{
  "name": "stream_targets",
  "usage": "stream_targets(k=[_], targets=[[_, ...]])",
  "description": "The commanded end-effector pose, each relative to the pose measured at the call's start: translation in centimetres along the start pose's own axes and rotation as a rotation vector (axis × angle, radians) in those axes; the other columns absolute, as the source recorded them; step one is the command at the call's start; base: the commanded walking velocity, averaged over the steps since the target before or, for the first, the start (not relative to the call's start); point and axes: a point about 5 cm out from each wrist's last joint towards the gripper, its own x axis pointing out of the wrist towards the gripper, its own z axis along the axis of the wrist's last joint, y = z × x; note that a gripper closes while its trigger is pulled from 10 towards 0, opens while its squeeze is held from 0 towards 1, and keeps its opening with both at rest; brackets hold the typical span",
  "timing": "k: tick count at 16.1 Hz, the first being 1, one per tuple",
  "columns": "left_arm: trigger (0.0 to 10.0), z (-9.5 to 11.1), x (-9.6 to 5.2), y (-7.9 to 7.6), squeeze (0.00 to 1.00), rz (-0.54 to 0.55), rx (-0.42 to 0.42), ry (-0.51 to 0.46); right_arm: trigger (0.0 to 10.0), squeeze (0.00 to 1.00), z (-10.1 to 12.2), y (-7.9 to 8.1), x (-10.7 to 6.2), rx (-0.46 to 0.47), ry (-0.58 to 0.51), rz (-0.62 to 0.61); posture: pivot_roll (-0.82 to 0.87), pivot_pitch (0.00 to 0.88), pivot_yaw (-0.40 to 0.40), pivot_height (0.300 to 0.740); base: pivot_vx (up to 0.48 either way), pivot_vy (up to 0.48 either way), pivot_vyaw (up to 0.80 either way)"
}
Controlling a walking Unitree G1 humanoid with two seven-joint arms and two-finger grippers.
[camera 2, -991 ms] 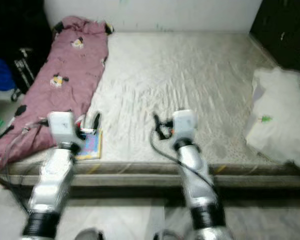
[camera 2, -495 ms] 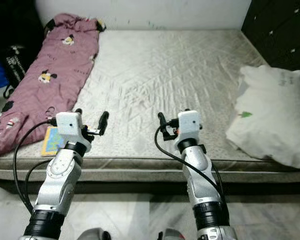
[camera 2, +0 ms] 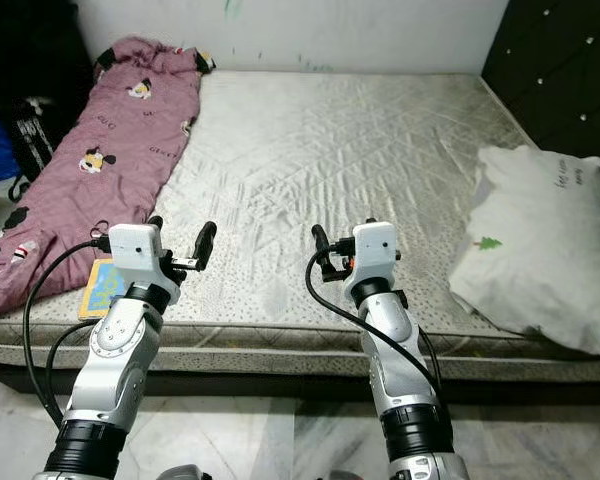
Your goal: Clean up the room
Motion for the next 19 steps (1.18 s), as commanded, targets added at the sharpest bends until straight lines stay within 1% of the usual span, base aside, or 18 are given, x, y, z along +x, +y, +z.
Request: stream_targets(k=[1,9,12,14,16,18,19], targets=[[10.0,0.4,0.0,0.2,0.0,0.001,0.005,-0.017,10.0,0.0,0.1,0.2,0.2,0.004,-0.003,0.006,-0.02,0.046,0.011,0.74,0.337,0.0,0.0],[10.0,0.3,0.1,0.2,0.0,-0.006,0.003,-0.015,10.0,0.0,0.2,0.2,0.2,0.0,-0.005,0.004,-0.02,0.044,0.012,0.74,0.34,0.0,0.0],[10.0,-0.3,0.0,0.4,0.0,0.01,0.016,0.011,10.0,0.0,0.7,-0.3,0.0,-0.011,-0.039,-0.023,-0.02,0.018,0.021,0.74,0.301,0.0,0.0],[10.0,-1.0,-0.3,0.9,0.0,0.051,0.045,0.037,10.0,0.0,0.6,-1.0,-0.4,-0.016,-0.036,-0.043,-0.03,0.0,0.027,0.74,0.0,0.0,0.0],[10.0,-2.0,-1.0,1.6,0.0,0.083,0.049,0.073,10.0,0.0,0.0,-1.8,-1.2,-0.028,-0.025,-0.061,-0.04,0.0,0.039,0.74,0.0,0.0,0.0],[10.0,-2.8,-1.9,2.0,0.0,0.071,0.075,0.09,10.0,0.0,-0.3,-2.5,-2.4,-0.044,-0.018,-0.078,-0.05,0.0,0.047,0.74,0.0,0.0,0.0],[10.0,-3.3,-2.3,2.2,0.0,0.068,0.088,0.097,10.0,0.0,-0.9,-2.7,-3.0,-0.048,-0.007,-0.082,-0.05,0.0,0.054,0.74,0.0,0.0,0.0]])
